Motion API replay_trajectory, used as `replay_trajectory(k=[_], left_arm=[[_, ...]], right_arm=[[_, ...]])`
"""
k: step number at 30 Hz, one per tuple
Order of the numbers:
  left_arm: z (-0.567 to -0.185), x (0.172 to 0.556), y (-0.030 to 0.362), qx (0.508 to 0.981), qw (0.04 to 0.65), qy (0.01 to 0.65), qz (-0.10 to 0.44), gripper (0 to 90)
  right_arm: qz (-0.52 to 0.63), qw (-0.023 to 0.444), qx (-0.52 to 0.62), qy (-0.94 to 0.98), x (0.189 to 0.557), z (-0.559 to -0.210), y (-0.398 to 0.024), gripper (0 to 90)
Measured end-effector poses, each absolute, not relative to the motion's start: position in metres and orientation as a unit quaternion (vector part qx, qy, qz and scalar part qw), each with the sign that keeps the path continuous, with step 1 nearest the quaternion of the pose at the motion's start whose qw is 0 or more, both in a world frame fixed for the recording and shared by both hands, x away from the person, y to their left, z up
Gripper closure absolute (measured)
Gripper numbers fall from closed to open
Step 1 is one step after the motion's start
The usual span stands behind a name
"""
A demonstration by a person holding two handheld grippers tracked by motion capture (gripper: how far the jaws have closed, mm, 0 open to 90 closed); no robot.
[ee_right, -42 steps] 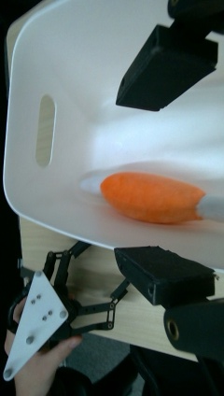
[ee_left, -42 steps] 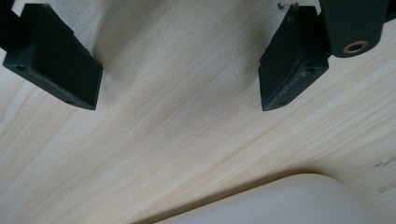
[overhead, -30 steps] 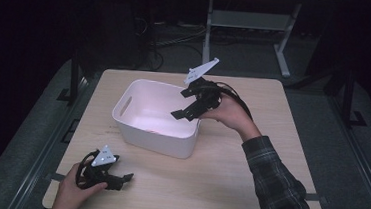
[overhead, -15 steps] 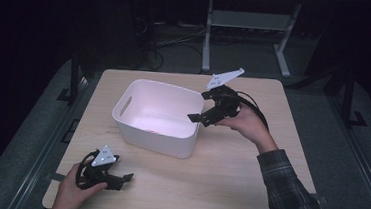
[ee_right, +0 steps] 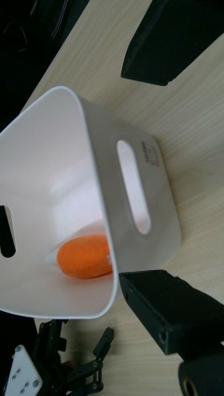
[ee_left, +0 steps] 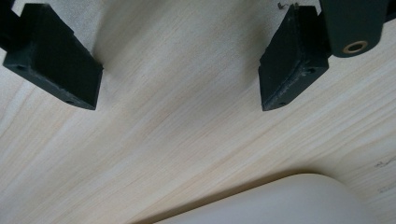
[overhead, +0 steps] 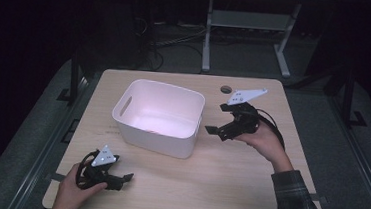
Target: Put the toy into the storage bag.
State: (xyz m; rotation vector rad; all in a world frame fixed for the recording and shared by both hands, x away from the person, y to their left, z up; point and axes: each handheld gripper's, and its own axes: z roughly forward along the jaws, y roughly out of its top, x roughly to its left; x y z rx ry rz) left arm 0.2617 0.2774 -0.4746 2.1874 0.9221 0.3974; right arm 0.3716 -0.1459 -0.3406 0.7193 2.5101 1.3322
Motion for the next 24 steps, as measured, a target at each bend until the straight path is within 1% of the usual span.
replay_trajectory(k=[9, 14, 17, 24], left_arm=[[-0.475, 0.262, 0.277, 0.848, 0.36, 0.358, 0.154, 12.7], [-0.475, 0.262, 0.277, 0.848, 0.36, 0.358, 0.153, 12.7], [-0.475, 0.262, 0.277, 0.848, 0.359, 0.357, 0.154, 12.7], [-0.475, 0.262, 0.277, 0.848, 0.359, 0.358, 0.154, 12.7]], right_arm=[[0.448, 0.132, 0.284, 0.838, 0.354, -0.363, -0.16, 2.3], [0.422, 0.151, 0.312, 0.837, 0.344, -0.38, -0.169, 1.6], [0.422, 0.147, 0.329, 0.832, 0.339, -0.389, -0.176, 1.7], [0.412, 0.156, 0.355, 0.825, 0.329, -0.402, -0.19, 1.3]])
